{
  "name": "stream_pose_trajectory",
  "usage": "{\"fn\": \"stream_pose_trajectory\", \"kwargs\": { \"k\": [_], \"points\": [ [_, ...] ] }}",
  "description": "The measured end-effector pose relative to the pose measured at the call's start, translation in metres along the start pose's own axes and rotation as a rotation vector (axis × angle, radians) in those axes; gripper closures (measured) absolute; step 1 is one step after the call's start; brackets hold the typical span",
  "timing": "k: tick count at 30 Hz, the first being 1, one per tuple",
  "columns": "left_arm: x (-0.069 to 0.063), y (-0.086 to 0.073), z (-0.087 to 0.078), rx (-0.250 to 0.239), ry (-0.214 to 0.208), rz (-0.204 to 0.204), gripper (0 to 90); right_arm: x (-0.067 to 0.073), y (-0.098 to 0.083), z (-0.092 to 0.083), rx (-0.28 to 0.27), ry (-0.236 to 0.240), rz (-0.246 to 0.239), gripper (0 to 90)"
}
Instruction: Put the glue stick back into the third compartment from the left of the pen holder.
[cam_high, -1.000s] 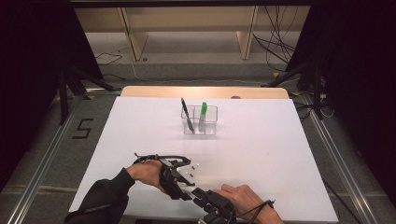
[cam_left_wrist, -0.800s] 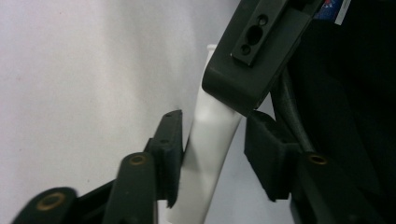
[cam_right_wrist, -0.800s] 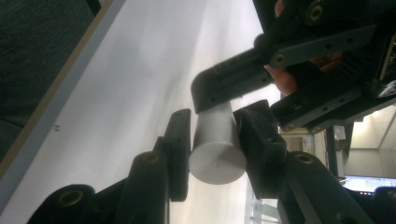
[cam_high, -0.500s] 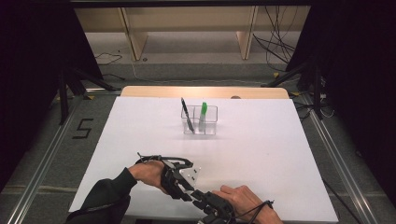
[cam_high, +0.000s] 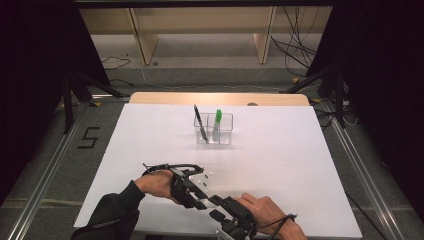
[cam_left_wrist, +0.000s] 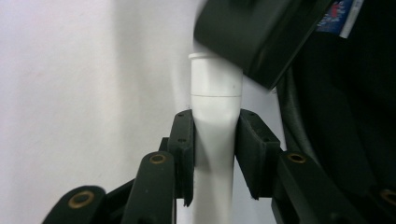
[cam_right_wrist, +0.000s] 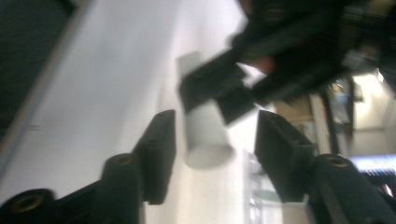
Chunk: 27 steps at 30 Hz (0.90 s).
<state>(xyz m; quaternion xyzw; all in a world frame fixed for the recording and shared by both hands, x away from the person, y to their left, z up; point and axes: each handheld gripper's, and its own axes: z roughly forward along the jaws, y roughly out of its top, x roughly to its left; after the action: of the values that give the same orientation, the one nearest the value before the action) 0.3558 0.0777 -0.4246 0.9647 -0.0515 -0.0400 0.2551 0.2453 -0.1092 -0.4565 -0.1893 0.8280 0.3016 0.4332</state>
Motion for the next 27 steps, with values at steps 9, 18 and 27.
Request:
{"fn": "stream_pose_trajectory", "kwargs": {
  "k": [9, 18, 27],
  "points": [
    [0.014, -0.007, -0.013, -0.121, 0.172, -0.139, 68.2, -0.017, -0.02, -0.013, -0.016, -0.161, 0.293, 39.0],
    [0.038, -0.005, -0.024, -0.332, 0.405, -0.38, 68.2, -0.023, -0.052, -0.026, -0.071, -0.191, 0.746, 33.3],
    [0.058, 0.006, -0.029, -0.508, 0.517, -0.477, 68.2, -0.033, -0.081, -0.04, -0.145, -0.182, 1.155, 31.4]
  ]
}}
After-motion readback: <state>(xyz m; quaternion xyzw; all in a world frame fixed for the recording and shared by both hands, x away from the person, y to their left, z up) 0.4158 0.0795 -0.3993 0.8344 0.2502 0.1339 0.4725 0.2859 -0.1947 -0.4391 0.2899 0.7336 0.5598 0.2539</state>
